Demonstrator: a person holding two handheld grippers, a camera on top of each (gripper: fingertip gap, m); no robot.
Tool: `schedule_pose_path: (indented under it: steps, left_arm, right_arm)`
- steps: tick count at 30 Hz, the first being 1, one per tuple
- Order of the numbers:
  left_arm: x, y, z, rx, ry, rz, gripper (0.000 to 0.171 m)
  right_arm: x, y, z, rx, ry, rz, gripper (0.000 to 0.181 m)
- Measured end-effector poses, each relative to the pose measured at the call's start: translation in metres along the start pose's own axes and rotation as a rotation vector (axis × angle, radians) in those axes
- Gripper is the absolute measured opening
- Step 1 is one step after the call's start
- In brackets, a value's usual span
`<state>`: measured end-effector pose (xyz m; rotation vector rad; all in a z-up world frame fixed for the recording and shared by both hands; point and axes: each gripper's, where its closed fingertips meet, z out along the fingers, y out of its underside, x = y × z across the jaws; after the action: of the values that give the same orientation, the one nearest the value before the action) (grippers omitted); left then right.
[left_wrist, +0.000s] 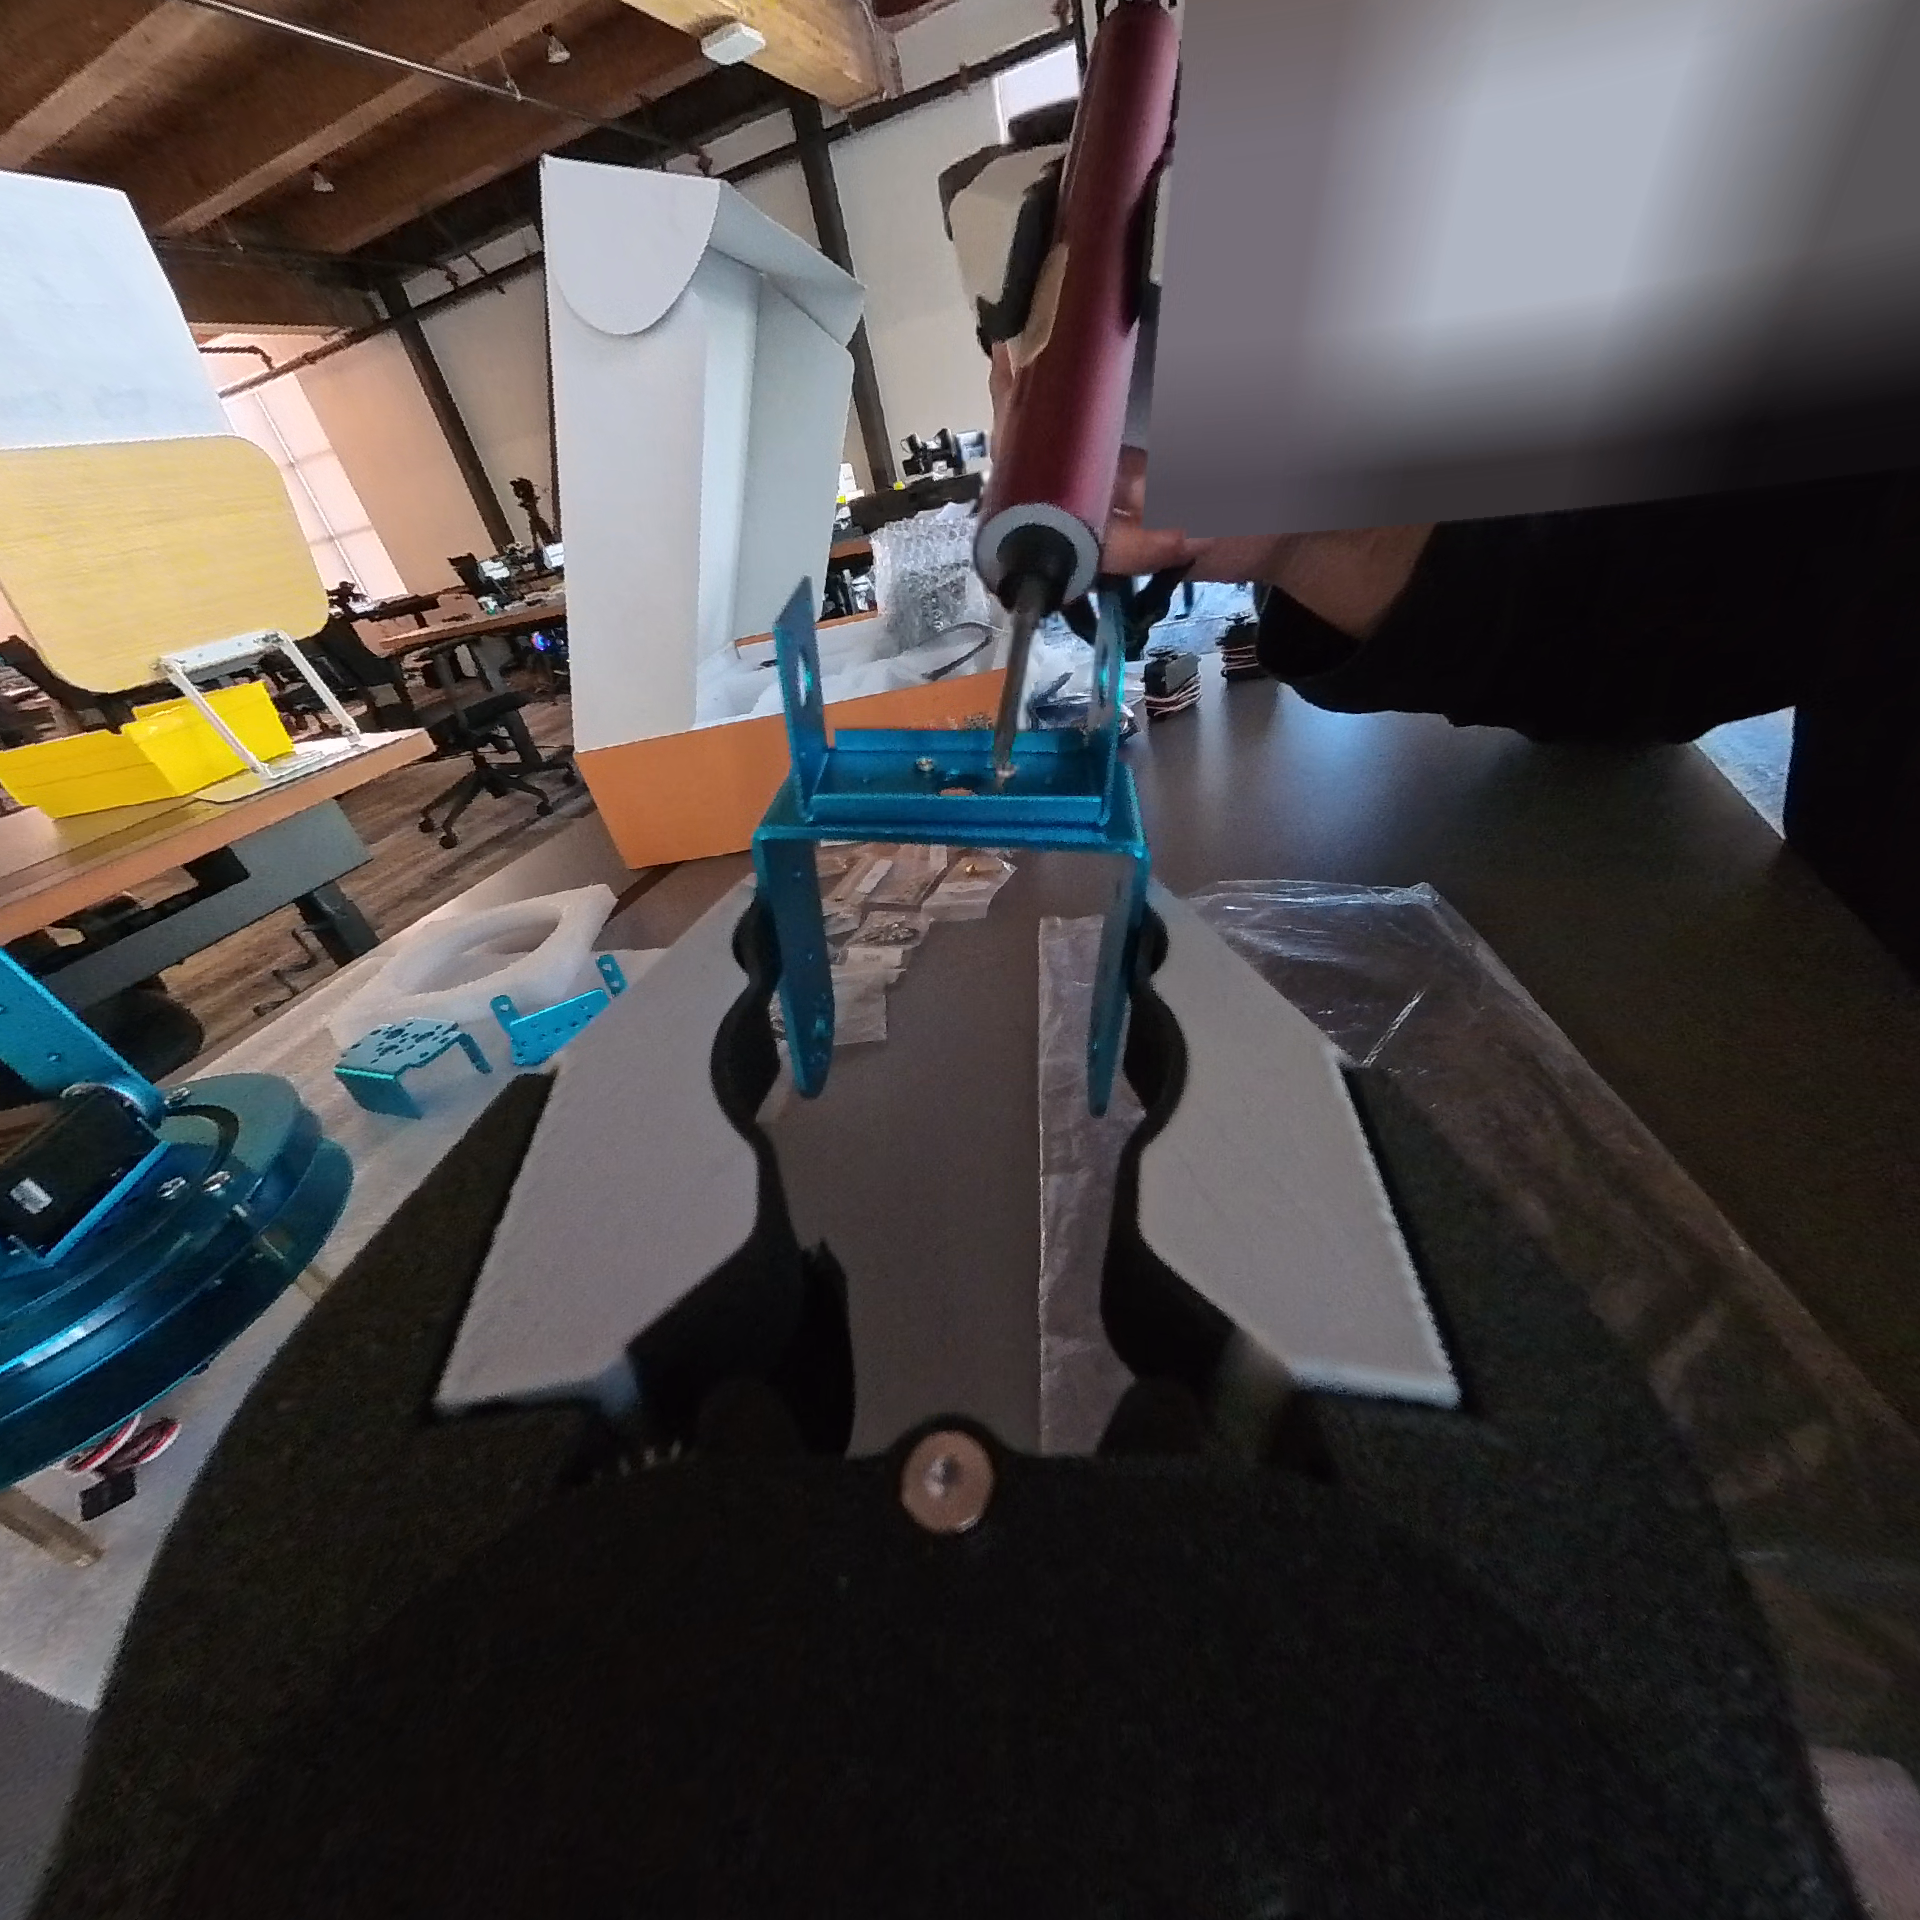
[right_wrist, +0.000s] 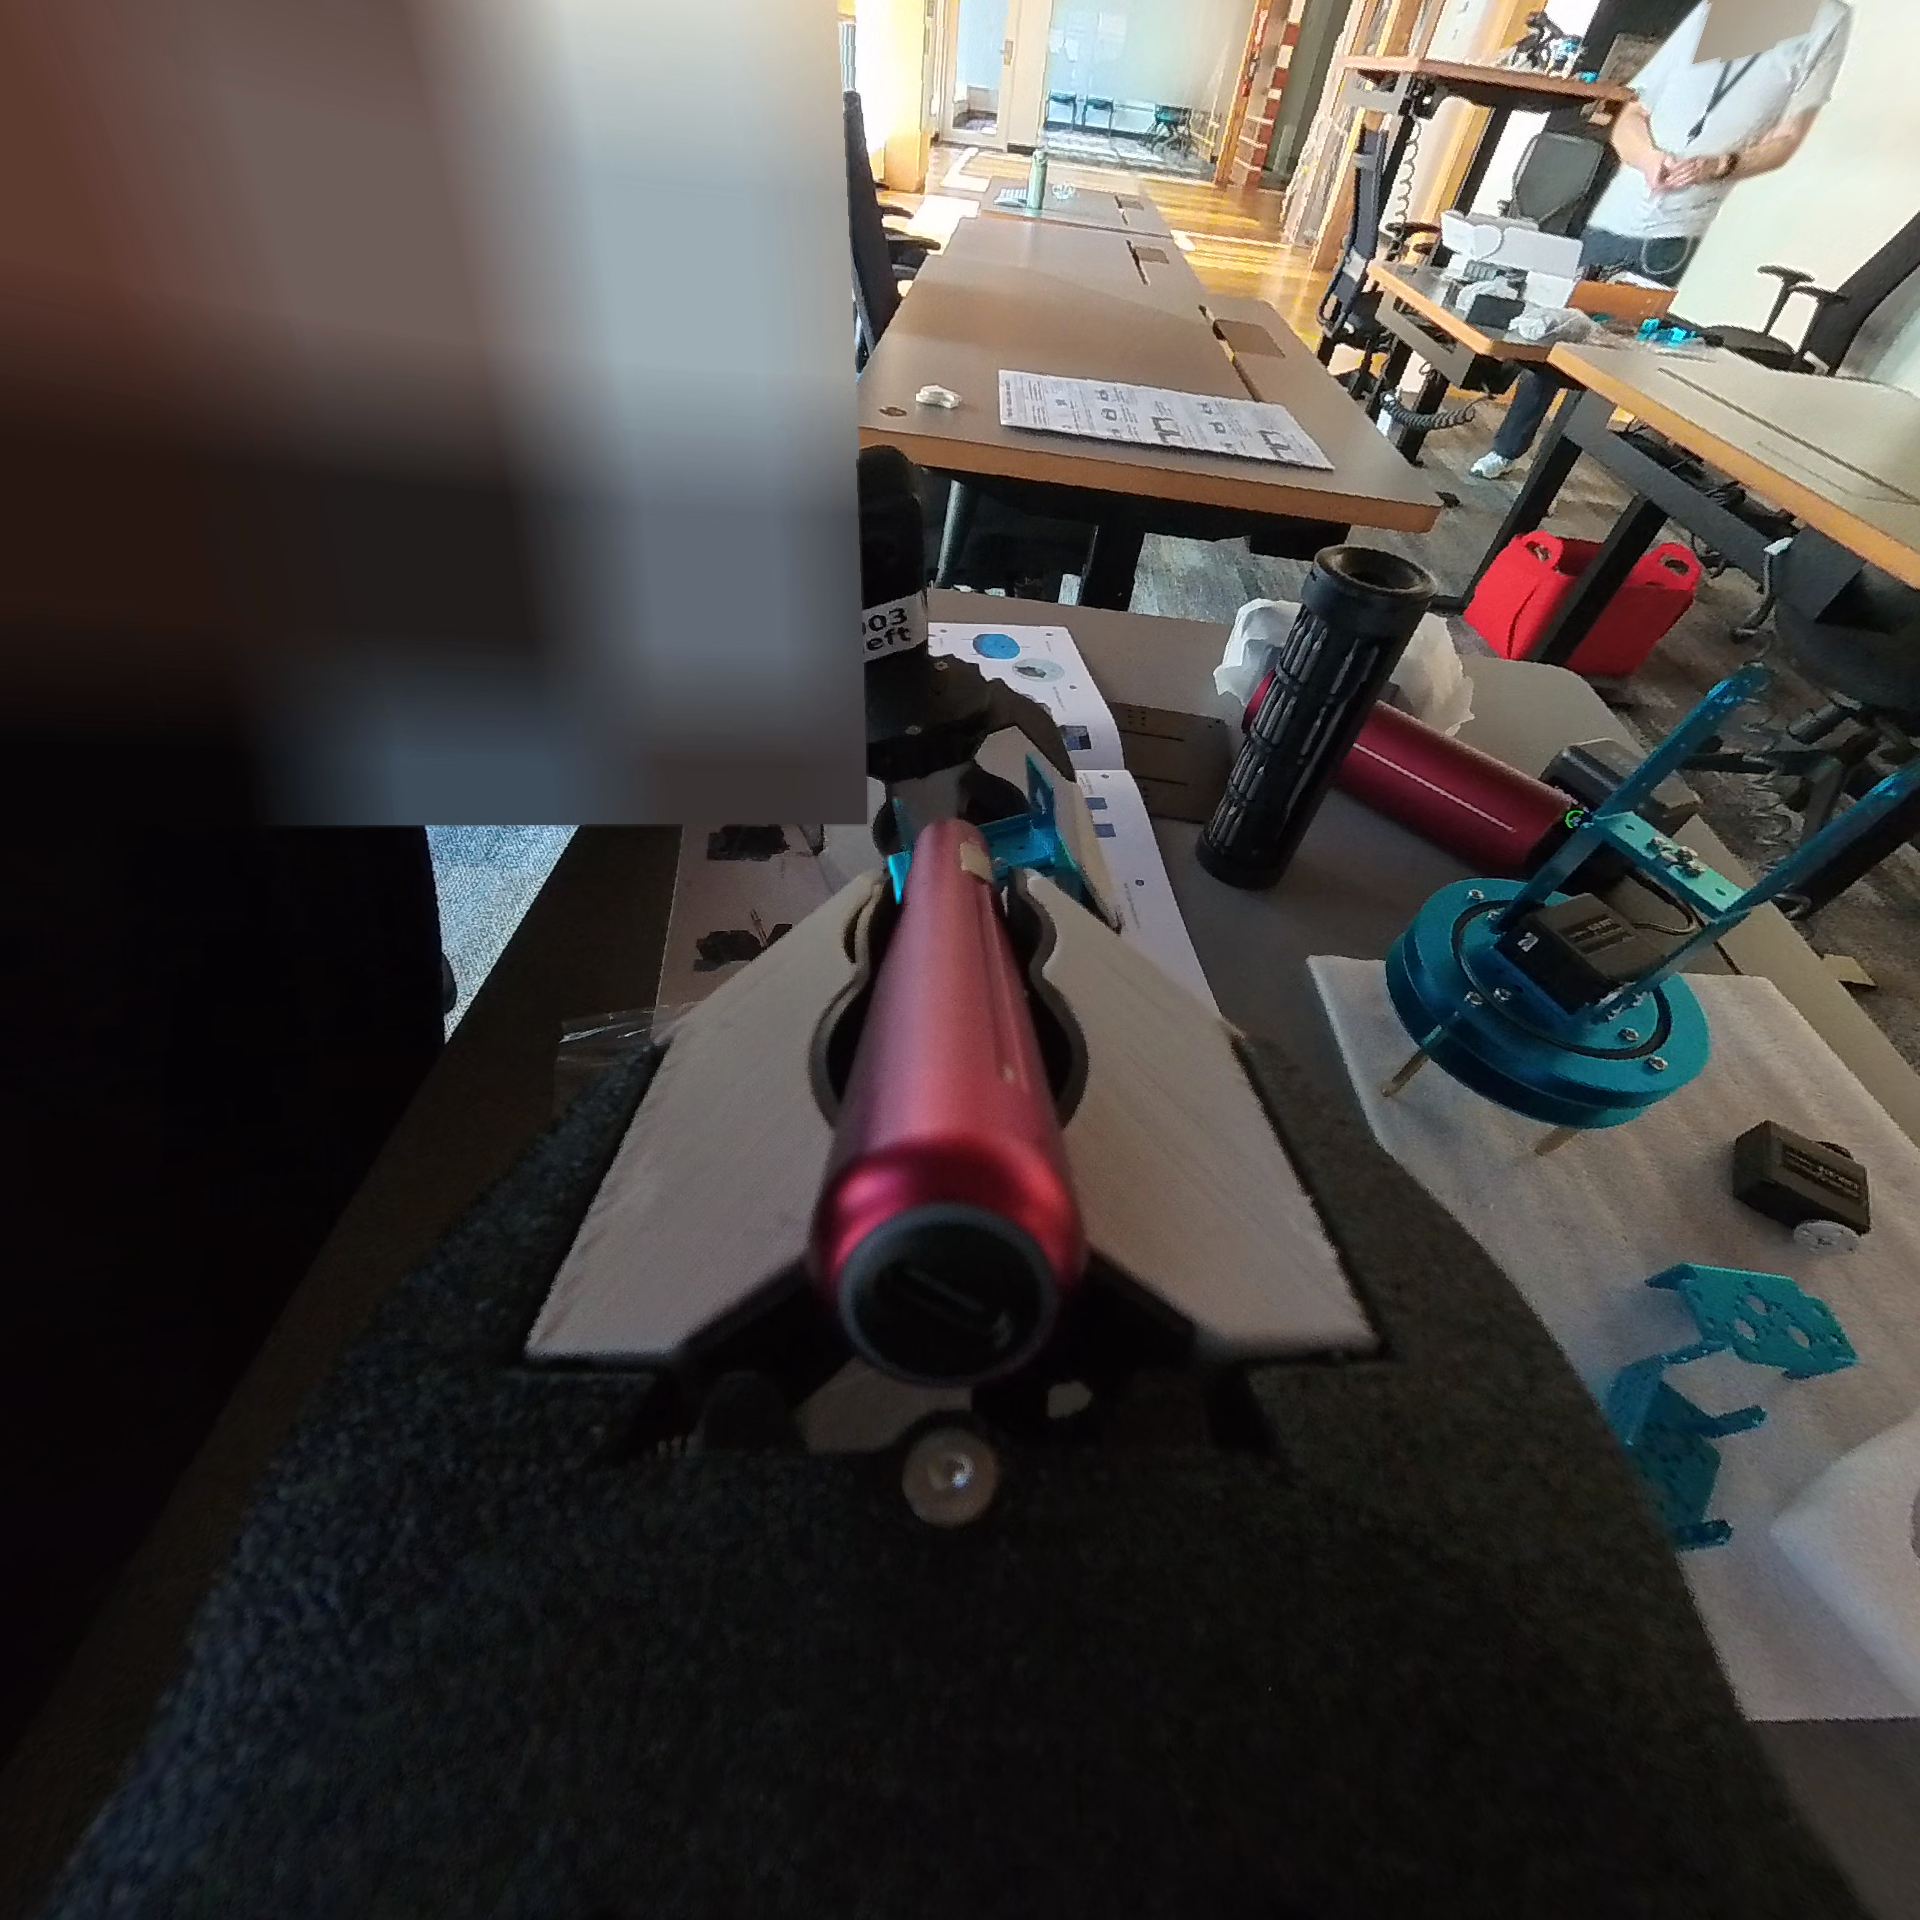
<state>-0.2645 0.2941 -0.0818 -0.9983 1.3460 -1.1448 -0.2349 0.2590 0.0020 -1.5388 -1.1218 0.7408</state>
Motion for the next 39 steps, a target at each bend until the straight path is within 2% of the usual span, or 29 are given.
schedule_pose_path:
  steps: [15,22,30,39]
  left_arm:
    - [0.002,0.003,0.001,-0.017,0.006,-0.003,0.066]
    - [-0.004,0.002,0.0,-0.004,0.004,-0.064,0.066]
    - [-0.002,0.0,0.0,0.003,0.002,-0.038,0.066]
    - [-0.007,-0.006,-0.003,0.043,-0.047,0.007,0.066]
  right_arm:
    - [0.002,0.003,0.0,-0.007,0.011,-0.004,0.022]
    - [0.0,0.004,0.001,-0.016,0.021,-0.031,0.021]
    - [0.001,0.002,0.002,-0.008,0.016,-0.019,0.021]
    - [0.003,-0.016,-0.001,0.064,0.029,-0.018,0.021]
